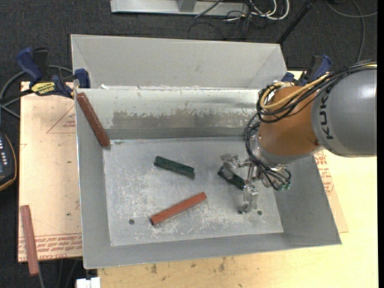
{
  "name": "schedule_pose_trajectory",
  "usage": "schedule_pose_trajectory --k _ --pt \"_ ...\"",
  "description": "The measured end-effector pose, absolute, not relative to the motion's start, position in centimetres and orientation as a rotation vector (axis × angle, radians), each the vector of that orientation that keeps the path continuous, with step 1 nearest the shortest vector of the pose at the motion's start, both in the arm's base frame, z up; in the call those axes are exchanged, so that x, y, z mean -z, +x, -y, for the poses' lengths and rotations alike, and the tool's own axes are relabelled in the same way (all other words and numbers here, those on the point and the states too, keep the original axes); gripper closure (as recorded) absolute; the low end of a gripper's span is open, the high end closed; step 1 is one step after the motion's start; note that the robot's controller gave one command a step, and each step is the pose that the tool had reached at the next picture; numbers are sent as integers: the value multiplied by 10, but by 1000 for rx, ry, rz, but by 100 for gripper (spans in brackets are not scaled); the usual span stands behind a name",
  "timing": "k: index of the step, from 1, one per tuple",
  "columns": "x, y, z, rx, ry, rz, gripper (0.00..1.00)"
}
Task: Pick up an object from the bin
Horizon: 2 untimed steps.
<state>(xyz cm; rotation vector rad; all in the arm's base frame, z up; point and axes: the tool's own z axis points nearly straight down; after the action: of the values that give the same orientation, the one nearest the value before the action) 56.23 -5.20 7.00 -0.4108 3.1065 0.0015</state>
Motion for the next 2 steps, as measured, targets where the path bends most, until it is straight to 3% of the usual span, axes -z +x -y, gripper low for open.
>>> schedule_pose_trajectory --k 1,2 --pt "-72 604 93 3 -370 -3110 0" --pt "-148 637 159 12 -467 -3092 0"
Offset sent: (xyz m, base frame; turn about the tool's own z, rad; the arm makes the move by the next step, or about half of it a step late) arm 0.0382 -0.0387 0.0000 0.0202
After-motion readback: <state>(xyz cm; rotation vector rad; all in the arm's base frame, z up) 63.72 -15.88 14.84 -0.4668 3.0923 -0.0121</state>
